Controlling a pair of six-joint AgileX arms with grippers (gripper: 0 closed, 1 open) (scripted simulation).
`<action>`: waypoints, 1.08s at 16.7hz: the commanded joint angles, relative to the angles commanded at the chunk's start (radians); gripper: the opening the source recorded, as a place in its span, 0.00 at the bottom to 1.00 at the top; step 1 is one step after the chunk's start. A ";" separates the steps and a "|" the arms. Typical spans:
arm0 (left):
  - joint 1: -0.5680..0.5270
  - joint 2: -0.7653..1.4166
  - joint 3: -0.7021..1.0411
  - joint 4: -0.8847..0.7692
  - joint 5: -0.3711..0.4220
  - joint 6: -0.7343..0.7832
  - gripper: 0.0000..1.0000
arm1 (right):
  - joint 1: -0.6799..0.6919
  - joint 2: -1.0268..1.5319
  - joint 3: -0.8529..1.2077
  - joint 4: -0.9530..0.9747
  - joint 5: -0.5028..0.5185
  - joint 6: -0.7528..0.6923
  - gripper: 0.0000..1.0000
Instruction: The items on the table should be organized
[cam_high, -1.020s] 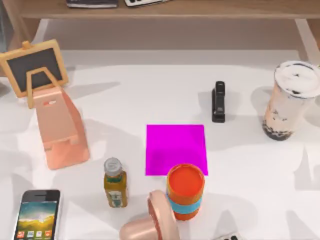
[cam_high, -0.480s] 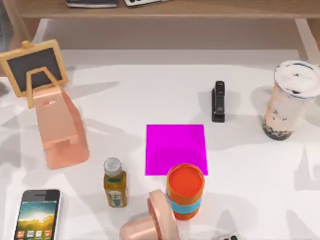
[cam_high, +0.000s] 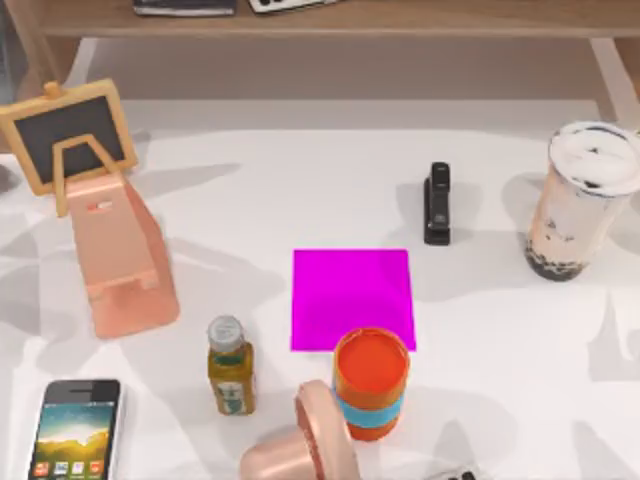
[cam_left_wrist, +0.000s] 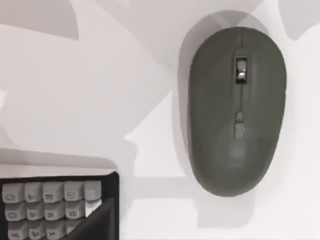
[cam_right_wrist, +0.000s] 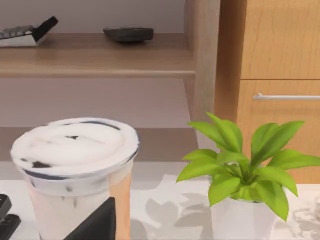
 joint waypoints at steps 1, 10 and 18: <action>0.001 0.008 -0.017 0.023 0.000 -0.001 1.00 | 0.000 0.000 0.000 0.000 0.000 0.000 1.00; 0.005 0.103 -0.192 0.296 0.001 0.004 1.00 | 0.000 0.000 0.000 0.000 0.000 0.000 1.00; 0.005 0.103 -0.192 0.296 0.001 0.004 0.62 | 0.000 0.000 0.000 0.000 0.000 0.000 1.00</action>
